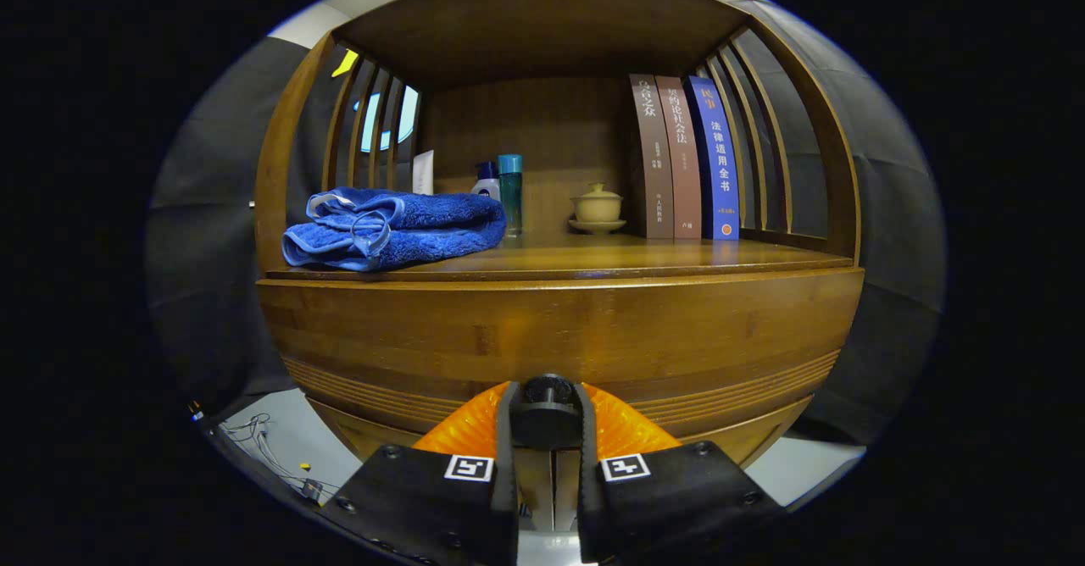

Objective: Pull open the drawer, take out the items inside it, and place them on the countertop above the cabinet.

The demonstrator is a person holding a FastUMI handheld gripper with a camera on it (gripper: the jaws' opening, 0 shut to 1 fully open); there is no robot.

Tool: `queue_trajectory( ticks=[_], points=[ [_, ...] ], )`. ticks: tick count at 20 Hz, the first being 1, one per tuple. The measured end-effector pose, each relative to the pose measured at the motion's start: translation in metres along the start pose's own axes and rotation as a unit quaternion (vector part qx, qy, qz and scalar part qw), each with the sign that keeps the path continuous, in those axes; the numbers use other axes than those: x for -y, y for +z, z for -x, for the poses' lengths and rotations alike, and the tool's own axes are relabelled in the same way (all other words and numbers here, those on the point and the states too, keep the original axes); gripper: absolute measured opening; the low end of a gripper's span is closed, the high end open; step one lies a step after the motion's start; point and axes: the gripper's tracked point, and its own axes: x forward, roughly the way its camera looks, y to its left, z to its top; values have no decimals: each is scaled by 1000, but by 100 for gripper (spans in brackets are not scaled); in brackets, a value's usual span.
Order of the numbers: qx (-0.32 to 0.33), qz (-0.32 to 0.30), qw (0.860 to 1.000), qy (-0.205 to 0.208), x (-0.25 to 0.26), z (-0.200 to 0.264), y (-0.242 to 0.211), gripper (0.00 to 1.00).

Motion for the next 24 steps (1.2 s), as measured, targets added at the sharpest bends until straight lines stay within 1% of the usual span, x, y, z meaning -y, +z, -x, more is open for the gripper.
queue_trajectory(
  ticks=[2, 8, 19, 24],
  points=[
    [-2, -5, 1000, 0, 0, 7, -1, 31],
    [-4, -8, 1000, 6, 0, 53, -7, 31],
    [-5, -19, 1000, 5, -1, 128, -19, 31],
    [-13, -20, 1000, 10, -1, 153, -28, 31]
  ],
)
